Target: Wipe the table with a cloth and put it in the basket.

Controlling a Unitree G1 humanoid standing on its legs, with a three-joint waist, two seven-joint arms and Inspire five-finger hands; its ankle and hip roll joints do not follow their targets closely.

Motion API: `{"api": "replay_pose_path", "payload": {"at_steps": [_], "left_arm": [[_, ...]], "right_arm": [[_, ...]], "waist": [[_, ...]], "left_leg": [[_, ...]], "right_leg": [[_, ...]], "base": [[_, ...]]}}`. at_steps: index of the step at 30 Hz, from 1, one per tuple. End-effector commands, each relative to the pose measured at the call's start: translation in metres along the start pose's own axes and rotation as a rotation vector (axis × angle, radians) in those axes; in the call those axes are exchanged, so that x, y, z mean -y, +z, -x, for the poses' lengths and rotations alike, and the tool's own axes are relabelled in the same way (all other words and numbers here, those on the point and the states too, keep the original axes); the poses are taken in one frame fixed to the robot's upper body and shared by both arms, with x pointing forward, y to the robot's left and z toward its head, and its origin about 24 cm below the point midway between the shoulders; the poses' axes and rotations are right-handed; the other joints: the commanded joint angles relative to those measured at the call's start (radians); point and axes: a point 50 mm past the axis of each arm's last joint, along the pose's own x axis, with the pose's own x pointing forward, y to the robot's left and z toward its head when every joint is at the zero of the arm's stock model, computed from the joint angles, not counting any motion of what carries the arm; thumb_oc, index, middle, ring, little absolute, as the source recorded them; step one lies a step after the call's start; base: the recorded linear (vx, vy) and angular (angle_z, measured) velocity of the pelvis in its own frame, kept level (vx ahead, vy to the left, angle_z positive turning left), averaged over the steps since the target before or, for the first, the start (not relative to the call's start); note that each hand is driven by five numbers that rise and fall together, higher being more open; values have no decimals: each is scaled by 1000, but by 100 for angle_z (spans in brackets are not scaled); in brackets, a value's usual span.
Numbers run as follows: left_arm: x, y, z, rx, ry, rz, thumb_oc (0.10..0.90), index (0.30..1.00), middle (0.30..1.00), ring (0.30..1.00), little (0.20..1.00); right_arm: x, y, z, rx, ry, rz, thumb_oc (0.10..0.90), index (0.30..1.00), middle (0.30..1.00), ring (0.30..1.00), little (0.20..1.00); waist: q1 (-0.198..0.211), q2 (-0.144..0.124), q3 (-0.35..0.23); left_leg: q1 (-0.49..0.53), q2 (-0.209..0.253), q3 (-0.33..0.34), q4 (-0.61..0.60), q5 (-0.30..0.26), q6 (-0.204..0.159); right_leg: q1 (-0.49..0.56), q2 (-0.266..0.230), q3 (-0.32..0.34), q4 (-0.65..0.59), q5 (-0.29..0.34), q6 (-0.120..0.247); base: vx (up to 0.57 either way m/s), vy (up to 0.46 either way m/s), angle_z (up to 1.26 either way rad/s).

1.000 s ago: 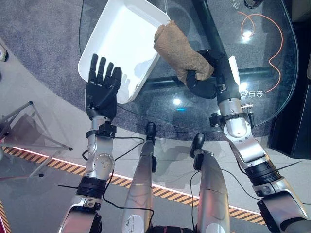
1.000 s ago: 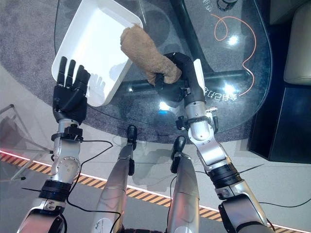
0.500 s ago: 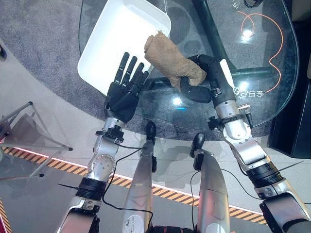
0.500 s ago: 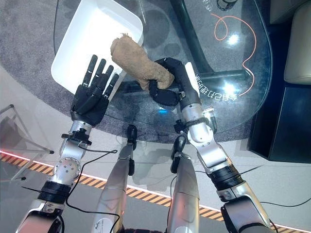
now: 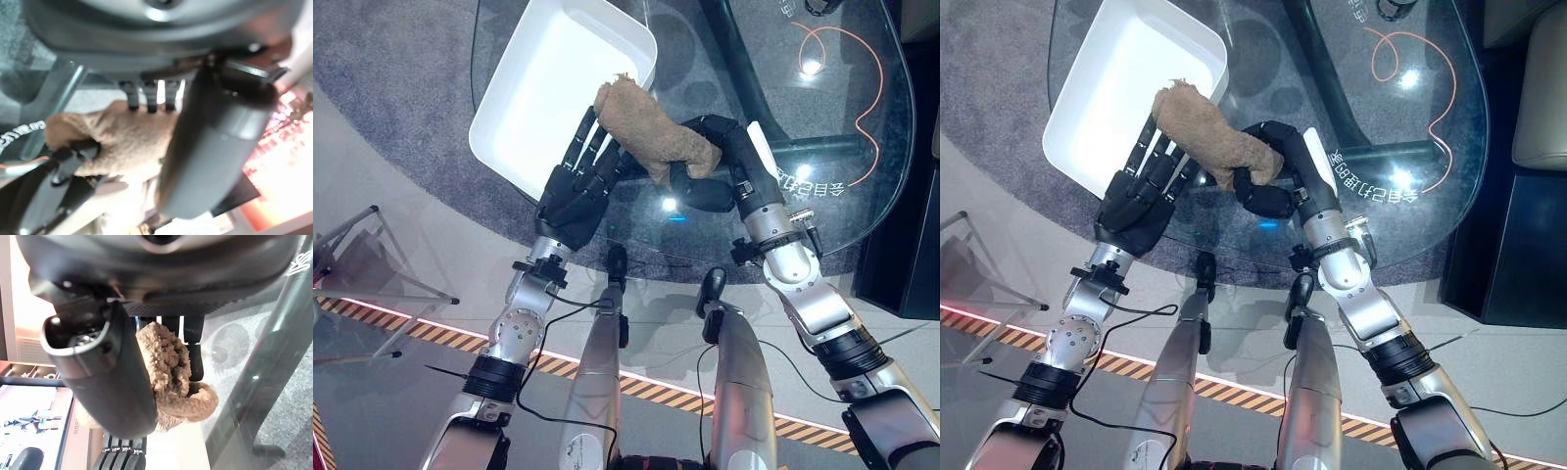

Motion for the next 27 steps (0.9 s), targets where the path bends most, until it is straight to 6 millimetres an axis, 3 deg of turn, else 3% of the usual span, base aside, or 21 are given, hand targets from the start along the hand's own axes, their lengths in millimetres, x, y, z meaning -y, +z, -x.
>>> {"api": "replay_pose_path", "payload": {"at_steps": [1,12,27], "left_arm": [[47,17,-15,63,-289,-12,800,900,900,900,900],[49,21,-15,103,-282,21,800,900,900,900,900],[36,27,-10,230,-91,30,800,900,900,900,900]], "right_arm": [[-10,108,-8,540,91,-84,100,300,300,300,200],[-11,109,-9,538,114,-73,100,300,300,300,200],[-15,115,-9,565,139,-70,100,300,300,300,200]], "waist": [[-22,-22,-26],[-18,-22,-26],[-6,-24,-26]], "left_leg": [[42,-73,67,112,-98,62],[42,-76,65,105,-94,62],[48,-83,57,100,-90,63]], "right_leg": [[89,60,5,-193,162,42],[88,59,1,-197,164,43],[97,60,-9,-197,161,42]], "base": [[0,0,0],[0,0,0],[0,0,0]]}}
